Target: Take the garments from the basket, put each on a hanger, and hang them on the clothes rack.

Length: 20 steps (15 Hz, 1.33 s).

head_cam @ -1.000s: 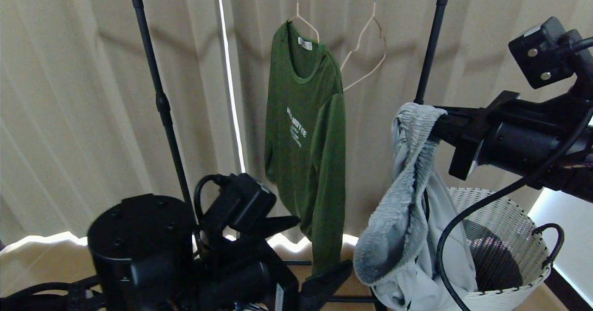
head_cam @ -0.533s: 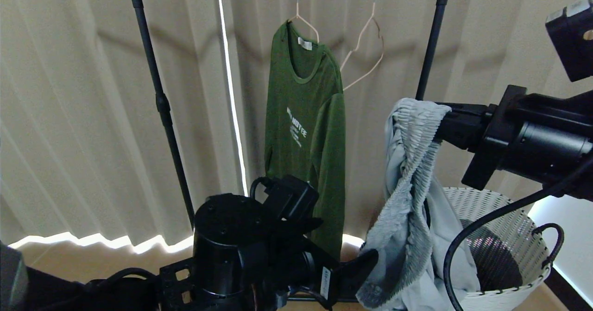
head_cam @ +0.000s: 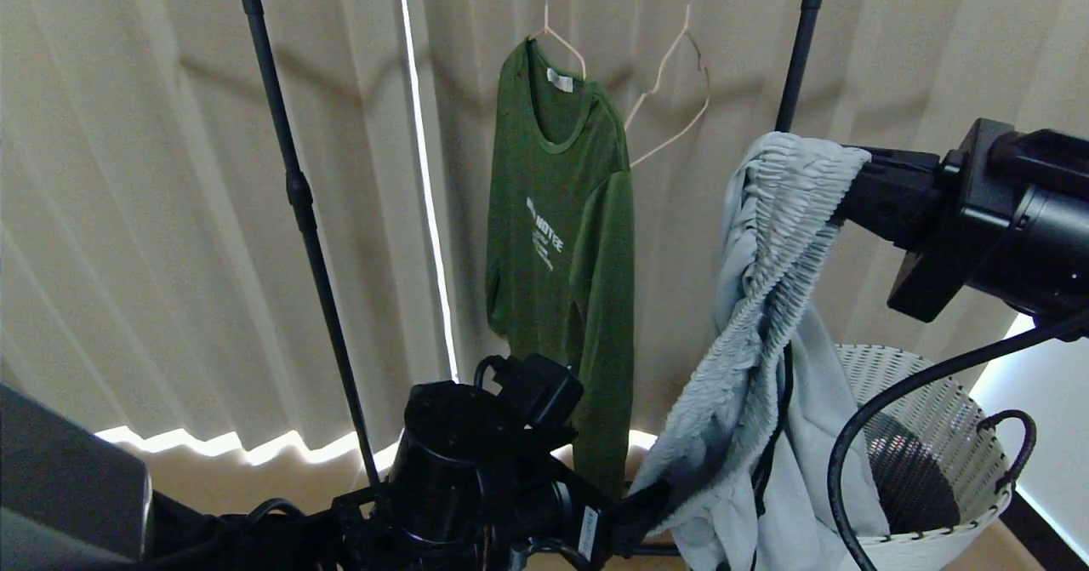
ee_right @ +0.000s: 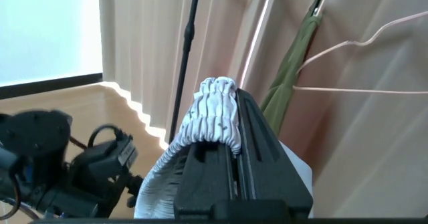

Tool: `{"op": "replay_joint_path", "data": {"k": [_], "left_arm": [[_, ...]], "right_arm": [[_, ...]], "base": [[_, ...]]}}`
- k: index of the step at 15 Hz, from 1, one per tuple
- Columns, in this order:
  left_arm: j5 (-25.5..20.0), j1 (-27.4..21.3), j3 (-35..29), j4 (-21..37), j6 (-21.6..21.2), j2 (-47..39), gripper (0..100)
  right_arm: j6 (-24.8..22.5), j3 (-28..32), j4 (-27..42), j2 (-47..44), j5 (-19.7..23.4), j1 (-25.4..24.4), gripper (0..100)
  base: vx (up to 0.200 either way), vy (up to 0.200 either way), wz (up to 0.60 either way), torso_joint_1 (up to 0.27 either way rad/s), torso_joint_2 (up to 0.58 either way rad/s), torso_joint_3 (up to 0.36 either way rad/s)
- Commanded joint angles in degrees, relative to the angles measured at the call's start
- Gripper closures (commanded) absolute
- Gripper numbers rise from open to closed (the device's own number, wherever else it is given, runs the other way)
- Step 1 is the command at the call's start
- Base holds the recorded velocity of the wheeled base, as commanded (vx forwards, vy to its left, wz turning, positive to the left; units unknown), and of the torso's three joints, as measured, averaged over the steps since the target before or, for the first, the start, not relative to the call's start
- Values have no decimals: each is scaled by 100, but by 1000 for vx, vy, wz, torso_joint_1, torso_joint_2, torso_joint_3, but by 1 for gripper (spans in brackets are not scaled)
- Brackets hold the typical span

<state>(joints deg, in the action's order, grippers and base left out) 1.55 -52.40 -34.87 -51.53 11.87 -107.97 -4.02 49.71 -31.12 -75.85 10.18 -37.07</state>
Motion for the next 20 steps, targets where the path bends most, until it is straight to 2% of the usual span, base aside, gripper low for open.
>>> {"op": "replay_joint_path", "data": {"k": [1, 2, 4, 5, 7, 8, 9, 11, 12, 13, 15, 17, 20], "left_arm": [[-5, 45, 191, -15, -1, -5, 0], [-5, 45, 261, -15, -10, 4, 100], [-5, 115, 569, -59, -71, 277, 100], [-5, 195, 973, -156, -185, 637, 100], [-41, 476, 1808, -419, -792, 1551, 100], [-102, 845, 2010, -411, -1170, 2087, 100], [-102, 1135, 1984, -305, -1310, 2377, 100], [-102, 1935, 1298, 714, -1407, 3151, 100], [-102, 2075, 1034, 1084, -1407, 3309, 100], [-243, 2445, 182, 2121, -1398, 3634, 100], [-717, 3025, -1049, 3114, -1398, 3643, 100], [-796, 3341, -2323, 3632, -1390, 3151, 100], [-779, 3350, -3949, 3887, -1363, 2316, 100]], "right_arm": [[-2, 3, 1, 26, 2, -2, 100], [-2, 3, -8, 26, 2, -2, 100], [-2, -14, 1, 9, 2, 25, 100], [-2, -41, 1, -9, 2, 33, 100], [-2, -49, 10, -70, -7, 60, 100], [-2, -49, 1, -141, -16, 60, 100], [-2, -58, 1, -202, -16, 60, 100], [7, 3, -78, -422, -16, 60, 100], [7, 3, -175, -457, -16, 60, 100], [-11, 3, -526, -589, -16, 60, 100], [-11, 12, -825, -668, -25, 235, 100], [-28, 144, -869, -694, -34, 490, 100], [-37, 548, -869, -712, -34, 947, 100]], "base": [[0, 0, 0, 0, 0, 0], [0, 0, 0, 0, 0, 0], [0, 0, 0, 0, 0, 0], [0, 0, 0, 0, 0, 0], [0, 0, 0, 0, 0, 0], [0, 0, 0, 0, 0, 0], [0, 0, 0, 0, 0, 0], [0, 0, 0, 0, 0, 0], [0, 0, 0, 0, 0, 0], [0, 0, 0, 0, 0, 0], [0, 0, 0, 0, 0, 0], [0, 0, 0, 0, 0, 0], [0, 0, 0, 0, 0, 0]]}}
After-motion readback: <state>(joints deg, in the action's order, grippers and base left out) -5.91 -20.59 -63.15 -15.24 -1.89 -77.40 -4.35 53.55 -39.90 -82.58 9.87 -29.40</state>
